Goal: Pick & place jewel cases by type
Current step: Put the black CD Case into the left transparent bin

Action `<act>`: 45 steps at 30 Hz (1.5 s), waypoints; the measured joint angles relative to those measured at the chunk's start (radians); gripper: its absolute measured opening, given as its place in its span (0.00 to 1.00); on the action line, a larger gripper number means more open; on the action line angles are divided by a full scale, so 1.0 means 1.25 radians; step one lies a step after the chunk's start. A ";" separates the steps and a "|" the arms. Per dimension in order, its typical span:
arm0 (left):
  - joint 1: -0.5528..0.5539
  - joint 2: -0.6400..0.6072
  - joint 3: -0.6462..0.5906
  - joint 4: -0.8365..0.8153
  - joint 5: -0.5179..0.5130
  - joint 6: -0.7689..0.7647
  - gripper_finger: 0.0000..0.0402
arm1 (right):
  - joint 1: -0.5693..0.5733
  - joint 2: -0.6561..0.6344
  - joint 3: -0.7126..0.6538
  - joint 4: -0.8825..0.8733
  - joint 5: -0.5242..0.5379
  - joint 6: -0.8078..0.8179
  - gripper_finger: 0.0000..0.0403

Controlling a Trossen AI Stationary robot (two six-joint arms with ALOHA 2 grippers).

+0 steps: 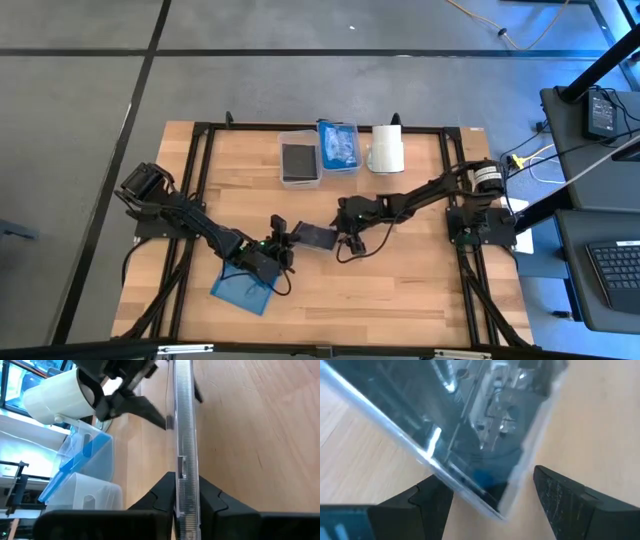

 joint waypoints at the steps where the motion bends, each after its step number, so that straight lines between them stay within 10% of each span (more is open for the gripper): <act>1: 0.000 0.000 0.000 0.000 0.000 0.000 0.09 | 0.002 -0.013 0.000 -0.005 0.017 0.000 0.68; 16: -0.001 -0.019 0.000 -0.006 -0.023 0.001 0.07 | 0.005 -0.255 0.003 -0.387 0.249 0.112 0.68; 24: 0.000 -0.098 0.036 -0.111 -0.101 -0.018 0.08 | 0.033 -0.401 0.003 -0.611 0.532 0.271 0.68; 34: 0.089 -0.153 0.226 -0.523 -0.147 -0.253 0.08 | 0.063 -0.429 0.004 -0.666 0.544 0.361 0.68; 45: 0.277 -0.150 0.372 -0.826 0.001 -0.454 0.08 | 0.066 -0.403 0.004 -0.672 0.542 0.361 0.68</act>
